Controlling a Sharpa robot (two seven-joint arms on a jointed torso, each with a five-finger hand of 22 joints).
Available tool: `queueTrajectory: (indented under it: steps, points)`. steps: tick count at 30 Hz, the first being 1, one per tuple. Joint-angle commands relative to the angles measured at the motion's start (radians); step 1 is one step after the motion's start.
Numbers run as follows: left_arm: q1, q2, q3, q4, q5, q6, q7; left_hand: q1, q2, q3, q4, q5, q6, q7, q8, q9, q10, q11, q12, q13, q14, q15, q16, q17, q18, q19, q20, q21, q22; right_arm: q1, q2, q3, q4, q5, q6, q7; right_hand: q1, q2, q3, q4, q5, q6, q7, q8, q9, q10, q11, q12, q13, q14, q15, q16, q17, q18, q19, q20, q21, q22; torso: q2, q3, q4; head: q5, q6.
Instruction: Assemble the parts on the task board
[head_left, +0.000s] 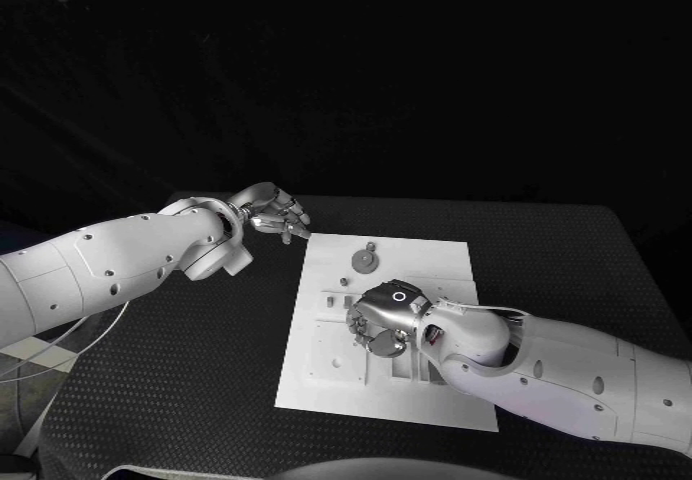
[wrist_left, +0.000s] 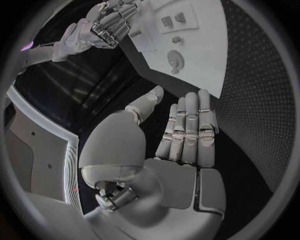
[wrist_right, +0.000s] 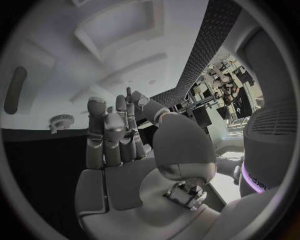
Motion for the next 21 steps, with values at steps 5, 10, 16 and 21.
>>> queueTrajectory:
  steps: [5, 10, 16, 21]
  points:
    - [0.001, 0.001, 0.001, 0.004, 0.007, 0.001, 0.002, 0.005, 0.007, -0.005, -0.004, 0.004, -0.001, 0.0, 0.003, 0.001, -0.005, 0.0, 0.003, 0.002, -0.005, 0.0, 0.001, -0.001, 0.013, -0.006, -0.001, -0.001, -0.001, -0.005, 0.008, 0.0, -0.012, -0.018, 0.012, 0.01, 0.002, 0.005, 0.001, 0.004, 0.002, 0.004, 0.003, 0.003, 0.001, 0.007, 0.002, -0.001, 0.002, -0.012, -0.011, 0.004, -0.002, 0.065, -0.001, -0.006, 0.006, 0.022, 0.0, -0.0005, -0.0002, 0.005, -0.003]
    - [0.001, 0.001, 0.001, 0.004, 0.007, 0.001, 0.002, 0.005, 0.007, -0.005, -0.004, 0.004, -0.001, 0.0, 0.003, 0.001, -0.005, 0.0, 0.003, 0.002, -0.006, 0.0, 0.001, -0.001, 0.013, -0.006, -0.001, -0.001, -0.001, -0.011, 0.015, -0.001, -0.021, -0.018, 0.013, 0.011, 0.002, 0.005, 0.001, 0.004, 0.002, 0.004, 0.003, 0.003, 0.001, 0.007, 0.002, -0.001, 0.002, -0.012, -0.011, 0.004, -0.002, 0.065, -0.001, -0.006, 0.006, 0.022, 0.0, -0.0011, 0.0003, 0.007, -0.005]
    - [0.001, -0.001, 0.001, 0.004, 0.007, 0.0, 0.002, 0.005, 0.007, -0.005, -0.004, 0.004, -0.001, 0.0, 0.003, 0.001, -0.005, 0.0, 0.003, 0.002, -0.006, 0.0, 0.001, -0.002, 0.013, -0.006, -0.001, -0.001, -0.002, -0.017, 0.02, -0.001, -0.03, -0.019, 0.014, 0.012, 0.002, 0.006, 0.001, 0.004, 0.002, 0.004, 0.003, 0.003, 0.001, 0.007, 0.002, -0.002, 0.002, -0.012, -0.011, 0.004, -0.002, 0.065, -0.002, -0.006, 0.006, 0.022, 0.0, -0.0001, 0.0007, 0.011, -0.01]
    - [0.001, -0.001, 0.001, 0.005, 0.007, 0.001, 0.001, 0.005, 0.007, -0.005, -0.004, 0.004, -0.001, 0.0, 0.003, 0.001, -0.005, 0.0, 0.003, 0.002, -0.006, 0.0, 0.001, -0.002, 0.013, -0.006, -0.001, -0.001, -0.002, -0.018, 0.022, -0.001, -0.033, -0.019, 0.014, 0.013, 0.002, 0.006, 0.001, 0.004, 0.002, 0.004, 0.003, 0.003, 0.002, 0.007, 0.002, -0.002, 0.002, -0.013, -0.011, 0.005, -0.003, 0.065, -0.002, -0.006, 0.006, 0.022, 0.0, 0.0002, -0.001, 0.012, -0.012]
